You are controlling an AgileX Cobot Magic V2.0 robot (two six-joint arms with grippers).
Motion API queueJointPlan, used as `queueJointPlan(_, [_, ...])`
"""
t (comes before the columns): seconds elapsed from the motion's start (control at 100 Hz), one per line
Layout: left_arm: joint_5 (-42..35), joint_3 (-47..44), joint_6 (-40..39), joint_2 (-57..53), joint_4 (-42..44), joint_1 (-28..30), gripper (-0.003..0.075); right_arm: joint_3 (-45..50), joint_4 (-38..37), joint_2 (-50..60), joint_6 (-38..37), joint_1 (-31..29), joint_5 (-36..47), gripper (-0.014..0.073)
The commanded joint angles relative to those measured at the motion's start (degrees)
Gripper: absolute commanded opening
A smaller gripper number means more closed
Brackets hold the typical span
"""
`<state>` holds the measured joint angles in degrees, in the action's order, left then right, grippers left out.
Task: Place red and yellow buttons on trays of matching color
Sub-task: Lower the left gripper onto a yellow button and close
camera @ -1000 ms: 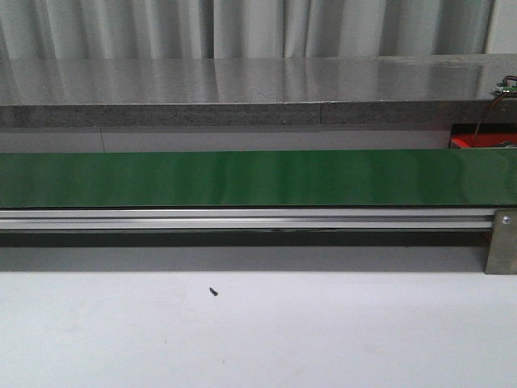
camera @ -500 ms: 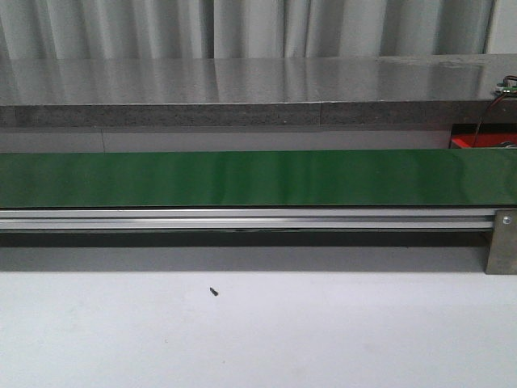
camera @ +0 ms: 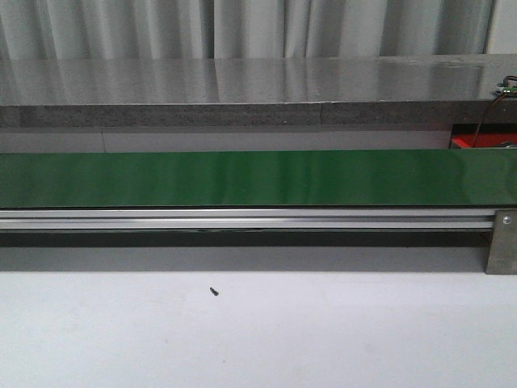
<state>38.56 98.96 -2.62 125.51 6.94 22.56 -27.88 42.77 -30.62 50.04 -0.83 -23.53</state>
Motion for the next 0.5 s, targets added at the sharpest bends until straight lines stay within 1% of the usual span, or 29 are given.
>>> queueJointPlan(0.0, [-0.74, 1.93, 0.01, -5.24, 0.34, -0.19, 0.0154, -1.57, 1.64, -0.08, 0.20, -0.05, 2.79, -0.0067])
queueJointPlan(0.12, [0.42, 1.93, 0.01, -8.61, -0.04, -0.19, 0.0154, -1.57, 1.64, -0.08, 0.20, -0.05, 2.79, -0.0067])
queueJointPlan(0.31, [3.65, 1.93, 0.33, -15.60, -4.14, -0.29, 0.0154, -1.57, 1.64, -0.08, 0.20, -0.05, 2.79, -0.0067])
queueJointPlan(0.49, [7.13, 0.54, 1.12, -21.86, -4.99, -2.92, 0.0154, -1.57, 1.64, -0.08, 0.20, -0.05, 2.79, -0.0067])
